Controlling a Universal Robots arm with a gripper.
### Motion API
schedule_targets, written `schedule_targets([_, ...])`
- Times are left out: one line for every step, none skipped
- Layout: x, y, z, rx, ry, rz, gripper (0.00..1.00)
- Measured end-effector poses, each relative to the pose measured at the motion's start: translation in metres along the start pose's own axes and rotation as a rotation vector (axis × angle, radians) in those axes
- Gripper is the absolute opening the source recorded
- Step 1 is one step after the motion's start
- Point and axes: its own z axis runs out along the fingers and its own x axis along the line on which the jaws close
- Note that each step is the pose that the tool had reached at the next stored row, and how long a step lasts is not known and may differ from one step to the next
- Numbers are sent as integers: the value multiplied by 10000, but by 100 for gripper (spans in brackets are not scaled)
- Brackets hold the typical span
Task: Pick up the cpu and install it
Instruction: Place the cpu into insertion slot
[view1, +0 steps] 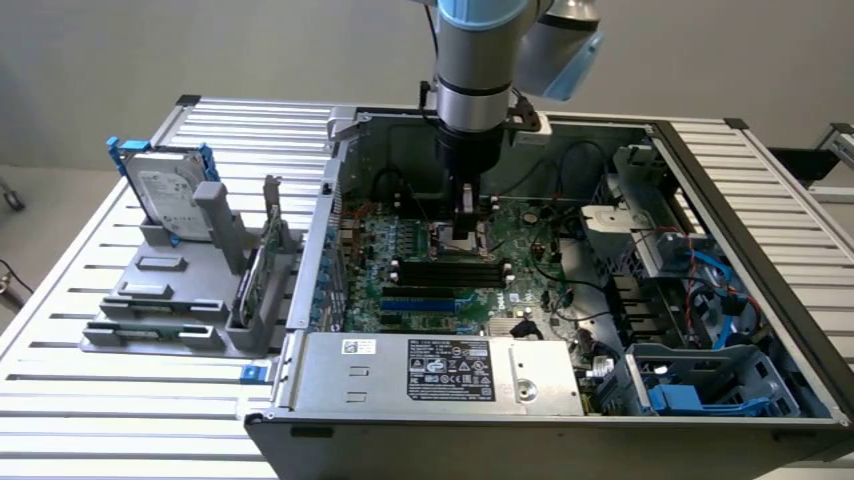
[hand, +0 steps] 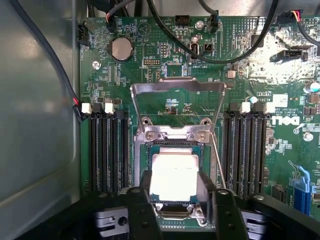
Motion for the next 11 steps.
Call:
schedule_targets([0, 0, -11, 5, 1, 0, 42])
schedule_targets([1, 1, -25, 10, 0, 1, 36])
schedule_targets([1, 1, -35, 12, -1, 1, 30])
schedule_targets([2, 2, -42, 11, 1, 1, 30])
schedule_targets([2, 2, -51, 12, 1, 1, 24])
schedule_targets([2, 2, -61, 12, 2, 1, 18])
schedule_targets([2, 5, -67, 12, 2, -1, 18])
schedule_targets([3, 9, -77, 13, 1, -2, 13])
schedule_targets([3, 16, -89, 13, 2, 0, 13])
schedule_targets([4, 25, -105, 16, 0, 1, 11])
schedule_targets([5, 38, -122, 18, 0, 0, 11])
